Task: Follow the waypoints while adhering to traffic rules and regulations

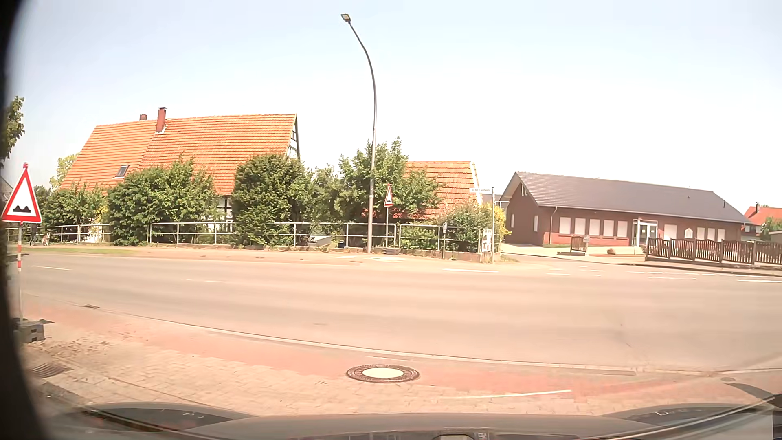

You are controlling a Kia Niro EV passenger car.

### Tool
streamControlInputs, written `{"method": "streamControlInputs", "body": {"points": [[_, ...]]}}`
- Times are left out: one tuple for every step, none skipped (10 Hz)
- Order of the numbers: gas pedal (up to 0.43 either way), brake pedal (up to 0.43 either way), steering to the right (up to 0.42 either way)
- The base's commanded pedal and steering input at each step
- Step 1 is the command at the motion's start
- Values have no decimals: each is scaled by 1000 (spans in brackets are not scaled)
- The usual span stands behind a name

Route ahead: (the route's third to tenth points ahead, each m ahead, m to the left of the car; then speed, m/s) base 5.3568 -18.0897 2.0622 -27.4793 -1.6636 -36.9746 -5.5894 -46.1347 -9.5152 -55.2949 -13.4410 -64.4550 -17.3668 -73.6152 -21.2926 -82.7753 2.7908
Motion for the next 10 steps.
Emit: {"method": "streamControlInputs", "body": {"points": [[0, 262, 234], [0, 244, 256], [0, 220, 277], [0, 201, 308], [0, 171, 335], [0, 152, 355], [0, 152, 370], [0, 140, 385], [0, 146, 396], [0, 159, 410]]}}
